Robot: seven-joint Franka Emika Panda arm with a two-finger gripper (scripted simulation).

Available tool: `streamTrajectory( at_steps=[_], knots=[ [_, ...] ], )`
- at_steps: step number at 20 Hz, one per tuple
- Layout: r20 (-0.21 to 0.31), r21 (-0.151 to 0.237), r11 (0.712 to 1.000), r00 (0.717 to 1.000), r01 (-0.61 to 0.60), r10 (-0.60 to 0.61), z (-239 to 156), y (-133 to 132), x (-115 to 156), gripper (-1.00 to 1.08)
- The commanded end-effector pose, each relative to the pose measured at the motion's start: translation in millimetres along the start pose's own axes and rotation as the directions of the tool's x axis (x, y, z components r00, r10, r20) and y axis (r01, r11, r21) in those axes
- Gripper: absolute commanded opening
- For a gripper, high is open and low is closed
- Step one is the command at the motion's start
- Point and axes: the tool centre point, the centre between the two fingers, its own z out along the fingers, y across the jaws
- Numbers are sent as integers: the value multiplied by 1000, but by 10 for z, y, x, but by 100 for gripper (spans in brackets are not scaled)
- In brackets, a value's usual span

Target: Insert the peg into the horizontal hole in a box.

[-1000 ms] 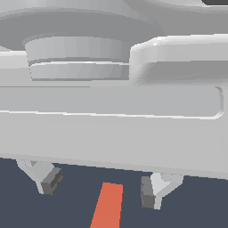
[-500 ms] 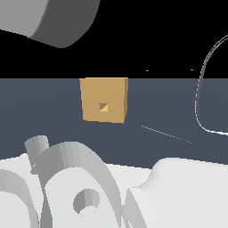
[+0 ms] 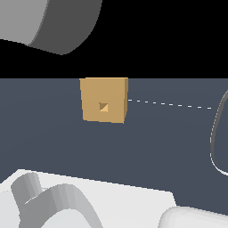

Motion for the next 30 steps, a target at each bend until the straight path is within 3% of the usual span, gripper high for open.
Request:
streamTrajectory(
  at_steps=[1,13,14,30],
  knots=[
    [0,1,1000,1000,0,0,81,-5,1,100],
    [-1,1,1000,1000,1,-1,453,5,2,100],
    [-1,1,1000,1000,1,-1,453,5,2,-100],
    [-1,1,1000,1000,1,-1,439,-24,82,-100]
  ],
)
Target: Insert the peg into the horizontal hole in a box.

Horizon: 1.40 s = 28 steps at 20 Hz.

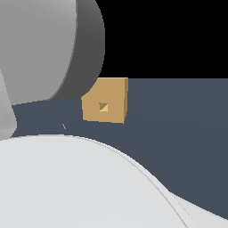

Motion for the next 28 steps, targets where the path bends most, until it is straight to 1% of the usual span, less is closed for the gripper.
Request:
streamTrajectory(
  at_steps=[1,5,10,14,23,28],
  knots=[
    [0,-2,1000,1000,1,-1,-18,-12,64,-100],
    [0,-1,1000,1000,0,0,-42,-72,222,-100],
    [0,-1,1000,1000,-2,2,-95,-193,549,-100],
    [0,-1,1000,1000,-5,5,-158,-332,935,-100],
    [0,-2,1000,1000,-12,12,-327,-687,1966,-100],
    [0,-2,1000,1000,-15,15,-411,-850,2481,-100]
  ],
)
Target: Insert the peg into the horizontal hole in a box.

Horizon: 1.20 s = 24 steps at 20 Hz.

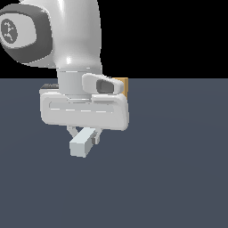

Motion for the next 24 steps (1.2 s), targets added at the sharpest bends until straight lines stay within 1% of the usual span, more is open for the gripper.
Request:
streamTrajectory(
  at_steps=[1,6,11,14,24],
  knots=[
    [0,-2,1000,1000,-3,3,-49,-75,239,-100],
    [0,-2,1000,1000,-6,6,-107,-179,589,-100],
    [0,-2,1000,1000,-7,7,-139,-228,788,-100],
    [0,-2,1000,1000,-7,7,-147,-237,832,-100],
    [1,1,1000,1000,-6,6,-131,-250,835,-100]
  ],
)
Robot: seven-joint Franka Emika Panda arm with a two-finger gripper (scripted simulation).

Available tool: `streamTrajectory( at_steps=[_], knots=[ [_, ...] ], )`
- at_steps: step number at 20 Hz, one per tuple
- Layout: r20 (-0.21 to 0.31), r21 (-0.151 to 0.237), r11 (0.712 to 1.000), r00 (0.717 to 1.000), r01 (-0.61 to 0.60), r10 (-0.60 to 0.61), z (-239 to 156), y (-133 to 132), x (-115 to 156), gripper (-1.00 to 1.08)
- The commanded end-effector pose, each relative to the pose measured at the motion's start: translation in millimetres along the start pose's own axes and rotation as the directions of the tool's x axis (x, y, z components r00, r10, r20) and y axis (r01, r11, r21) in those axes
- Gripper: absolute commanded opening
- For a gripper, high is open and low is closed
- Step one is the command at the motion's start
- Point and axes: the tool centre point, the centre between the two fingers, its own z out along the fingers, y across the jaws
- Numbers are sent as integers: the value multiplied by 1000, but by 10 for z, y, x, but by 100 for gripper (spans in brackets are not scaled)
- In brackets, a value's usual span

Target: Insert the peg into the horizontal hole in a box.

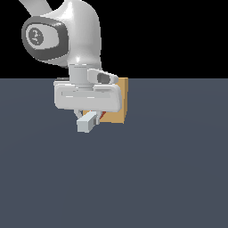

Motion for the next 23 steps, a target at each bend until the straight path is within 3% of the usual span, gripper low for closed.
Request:
streamTrajectory(
  at_steps=[1,7,17,23],
  knots=[
    [0,-1,1000,1000,0,0,-6,4,15,-100],
    [-1,-2,1000,1000,0,0,-12,3,231,-100],
    [-2,-5,1000,1000,0,0,-26,19,932,-100],
    [-2,-5,1000,1000,0,0,-30,29,1070,-100]
  ],
)
